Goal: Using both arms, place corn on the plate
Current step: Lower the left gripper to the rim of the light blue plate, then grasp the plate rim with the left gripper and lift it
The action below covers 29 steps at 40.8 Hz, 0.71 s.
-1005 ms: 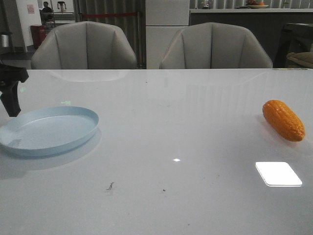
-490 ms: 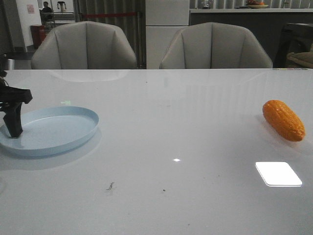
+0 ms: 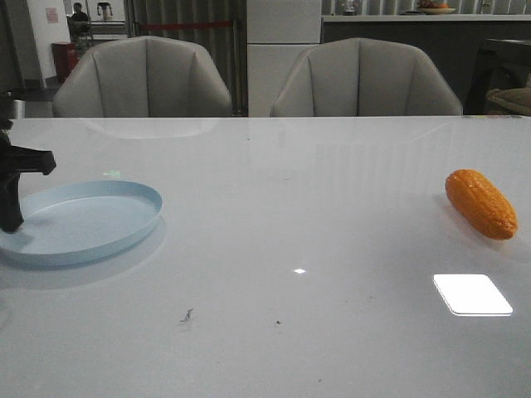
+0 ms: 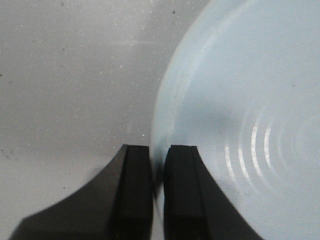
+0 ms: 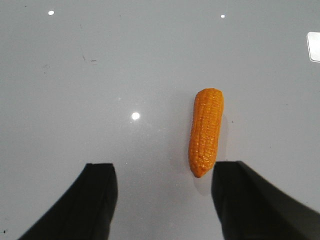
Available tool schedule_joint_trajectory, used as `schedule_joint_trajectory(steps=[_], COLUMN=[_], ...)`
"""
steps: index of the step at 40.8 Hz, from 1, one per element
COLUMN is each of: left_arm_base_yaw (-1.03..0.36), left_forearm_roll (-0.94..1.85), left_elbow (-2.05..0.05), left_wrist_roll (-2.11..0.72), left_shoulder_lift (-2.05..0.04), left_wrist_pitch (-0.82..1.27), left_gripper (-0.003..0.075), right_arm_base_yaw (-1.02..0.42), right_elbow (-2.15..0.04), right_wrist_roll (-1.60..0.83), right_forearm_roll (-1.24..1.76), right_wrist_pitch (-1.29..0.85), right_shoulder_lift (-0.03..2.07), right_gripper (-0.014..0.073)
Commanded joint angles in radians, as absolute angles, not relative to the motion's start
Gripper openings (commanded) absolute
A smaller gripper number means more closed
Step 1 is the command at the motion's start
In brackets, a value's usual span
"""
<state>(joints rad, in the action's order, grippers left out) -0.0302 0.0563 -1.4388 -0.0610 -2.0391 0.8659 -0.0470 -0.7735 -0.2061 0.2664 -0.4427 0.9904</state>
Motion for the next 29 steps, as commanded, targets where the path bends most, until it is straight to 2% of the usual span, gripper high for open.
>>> schedule_joint_trajectory(steps=[1,7,16,29], left_arm_base_yaw=[-0.027,-0.027,-0.027,-0.035], left_forearm_roll=[0.057,0.057,0.072,0.298], left_elbow=[-1.470,-1.507,-1.670,-1.868], left_wrist_roll=[-0.057,-0.057,-0.057,-0.135], left_shoulder_lift=[-1.994,-1.992,-1.992,-1.992], left_wrist_pitch=[0.864,0.886,0.975,1.104], left_gripper=[0.0089,0.0089,0.0089,0.0089], right_arm_base_yaw=[-0.047,-0.047,-0.047,-0.047], right_elbow=[-0.807,-0.807,-0.807,-0.807], right_wrist_roll=[-0.213,-0.213,-0.213,-0.213], right_forearm_roll=[0.277,0.277,0.277,0.277], right_wrist_pitch=[-0.376,-0.376,-0.376,-0.376], right_shoulder_lift=[0.980,0.980,0.980,0.980], right_gripper=[0.0520,0.0520,0.0520,0.0520])
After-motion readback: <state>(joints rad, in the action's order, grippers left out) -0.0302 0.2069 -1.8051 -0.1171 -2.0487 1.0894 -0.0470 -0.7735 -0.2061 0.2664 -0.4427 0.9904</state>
